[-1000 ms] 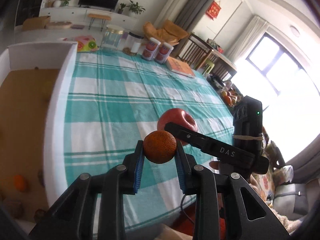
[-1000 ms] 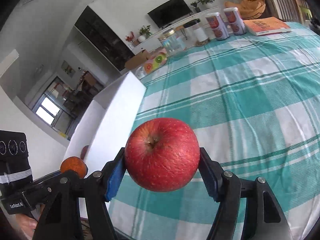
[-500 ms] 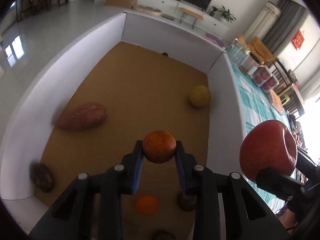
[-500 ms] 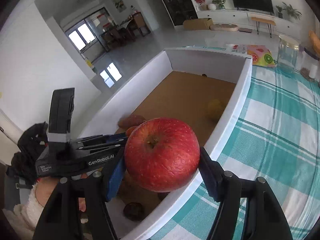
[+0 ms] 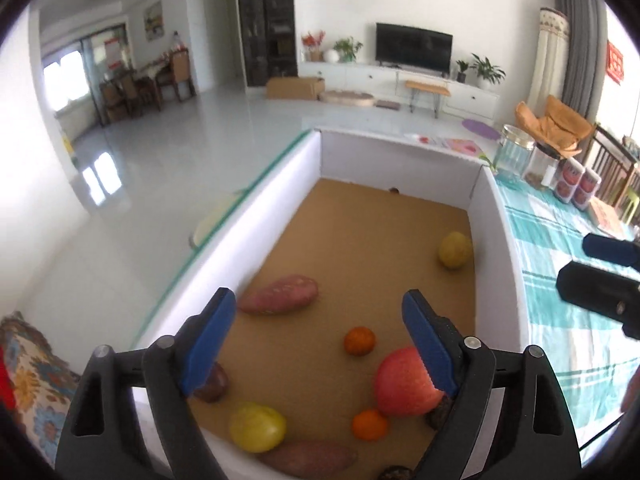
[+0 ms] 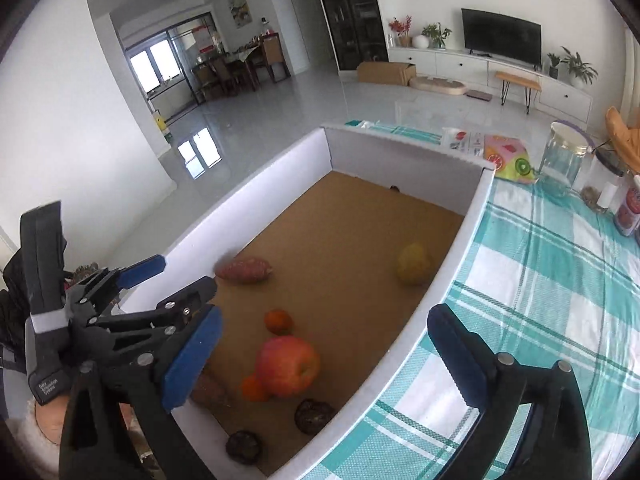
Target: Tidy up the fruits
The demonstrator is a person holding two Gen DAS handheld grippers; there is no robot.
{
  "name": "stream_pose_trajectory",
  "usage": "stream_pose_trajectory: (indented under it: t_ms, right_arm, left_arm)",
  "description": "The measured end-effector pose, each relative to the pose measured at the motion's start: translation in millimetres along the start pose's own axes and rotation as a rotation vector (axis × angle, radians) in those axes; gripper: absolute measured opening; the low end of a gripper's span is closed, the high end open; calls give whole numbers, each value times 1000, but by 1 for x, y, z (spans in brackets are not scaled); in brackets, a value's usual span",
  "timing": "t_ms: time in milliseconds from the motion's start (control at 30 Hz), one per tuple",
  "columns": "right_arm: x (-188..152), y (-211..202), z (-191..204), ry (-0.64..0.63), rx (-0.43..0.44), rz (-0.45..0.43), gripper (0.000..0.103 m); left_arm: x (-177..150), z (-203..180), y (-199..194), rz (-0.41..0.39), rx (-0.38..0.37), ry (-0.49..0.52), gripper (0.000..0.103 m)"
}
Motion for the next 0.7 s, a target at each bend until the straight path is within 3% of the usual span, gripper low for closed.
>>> stream_pose_trajectory:
  t_ms: [133,367,700]
  right_arm:
    - [-9,-21,6,34,-16,-3,103]
    - [-47,-25,34,65,-22,95,103]
    - [-68,-20,51,57,-84,134,103]
  left_arm:
    - [-9,-6,-26,-31,193,22,88]
    - [-22,3,-35,32,94,31,88]
    - [-31,7,-48,46,55,20,88]
Point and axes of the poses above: each gripper's, at about its wrist camera, not at the fingertips, and y roughly the way its jaws point, z to its left, x to its top, the point moved 2 cm from there along y, roughly the way its jaws point, and after that the axes turned 9 degrees about z, right-handed, at the moved point
